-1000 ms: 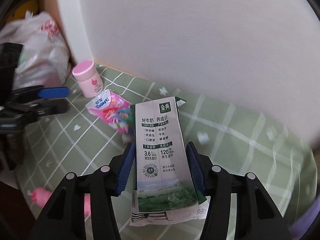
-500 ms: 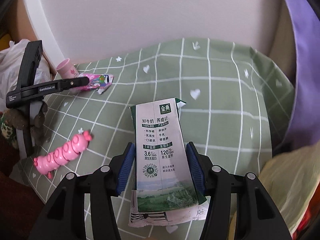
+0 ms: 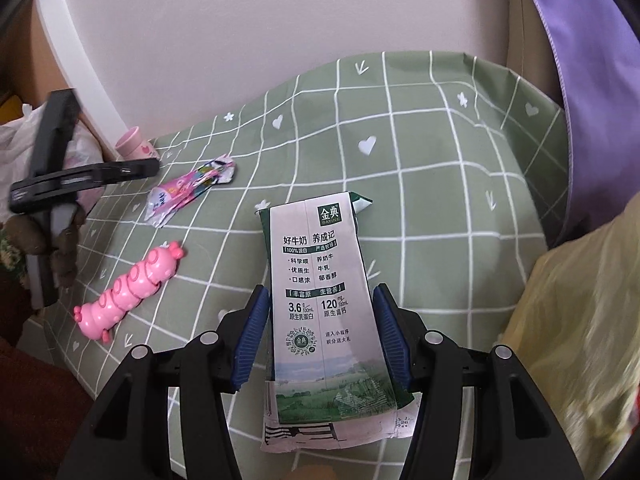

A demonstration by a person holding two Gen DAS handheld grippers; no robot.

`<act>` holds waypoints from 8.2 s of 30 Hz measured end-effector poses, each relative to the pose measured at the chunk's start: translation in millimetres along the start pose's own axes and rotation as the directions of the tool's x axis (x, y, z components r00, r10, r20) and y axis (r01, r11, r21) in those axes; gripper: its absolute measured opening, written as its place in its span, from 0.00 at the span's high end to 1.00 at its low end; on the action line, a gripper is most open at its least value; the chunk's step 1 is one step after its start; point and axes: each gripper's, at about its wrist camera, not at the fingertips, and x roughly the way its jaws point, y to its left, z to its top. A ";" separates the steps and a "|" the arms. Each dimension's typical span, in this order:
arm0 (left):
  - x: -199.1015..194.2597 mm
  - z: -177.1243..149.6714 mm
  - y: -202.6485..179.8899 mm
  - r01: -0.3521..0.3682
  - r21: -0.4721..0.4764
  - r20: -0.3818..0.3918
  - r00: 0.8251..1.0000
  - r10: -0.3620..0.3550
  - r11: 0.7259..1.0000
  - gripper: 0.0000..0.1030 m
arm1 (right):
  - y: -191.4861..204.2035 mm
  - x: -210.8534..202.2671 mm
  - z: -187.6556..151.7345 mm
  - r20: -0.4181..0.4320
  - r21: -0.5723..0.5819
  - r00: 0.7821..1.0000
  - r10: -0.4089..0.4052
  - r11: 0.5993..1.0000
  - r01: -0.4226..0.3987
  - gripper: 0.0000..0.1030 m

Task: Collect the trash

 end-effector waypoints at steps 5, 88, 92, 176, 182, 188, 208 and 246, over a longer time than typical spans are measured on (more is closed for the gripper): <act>19.7 -2.2 -13.5 -0.090 0.025 -0.060 0.994 0.091 0.996 0.40 | 6.7 -6.0 -2.5 0.003 -0.027 1.000 0.022 0.999 -0.022 0.49; 36.7 13.4 -394.2 0.364 0.542 -0.114 0.925 -0.363 0.757 0.95 | -157.3 -206.7 -60.3 0.367 0.355 0.856 -0.365 0.905 0.234 0.52; 35.0 18.4 -387.5 0.377 0.528 -0.117 0.920 -0.374 0.761 0.95 | -161.9 -194.0 -57.9 0.340 0.342 0.869 -0.360 0.908 0.242 0.52; -303.7 -289.3 -204.4 -0.344 -0.095 0.437 0.829 0.350 0.934 0.14 | 134.3 -284.3 -195.3 0.439 -0.047 0.894 -0.083 0.992 0.115 0.43; -312.4 -292.4 -206.8 -0.337 -0.092 0.459 0.821 0.340 0.937 0.14 | 139.5 -288.2 -199.2 0.443 -0.044 0.892 -0.086 0.992 0.117 0.43; -315.3 -292.8 -211.3 -0.334 -0.085 0.470 0.817 0.333 0.939 0.14 | 140.0 -295.4 -204.2 0.459 -0.036 0.884 -0.095 0.991 0.125 0.43; -314.9 -294.8 -216.3 -0.340 -0.077 0.469 0.817 0.335 0.937 0.14 | 135.3 -297.3 -204.0 0.457 -0.036 0.884 -0.092 0.992 0.122 0.43; -316.2 -295.1 -222.2 -0.326 -0.066 0.475 0.821 0.317 0.943 0.14 | 132.0 -307.0 -207.8 0.468 -0.037 0.877 -0.109 0.989 0.142 0.43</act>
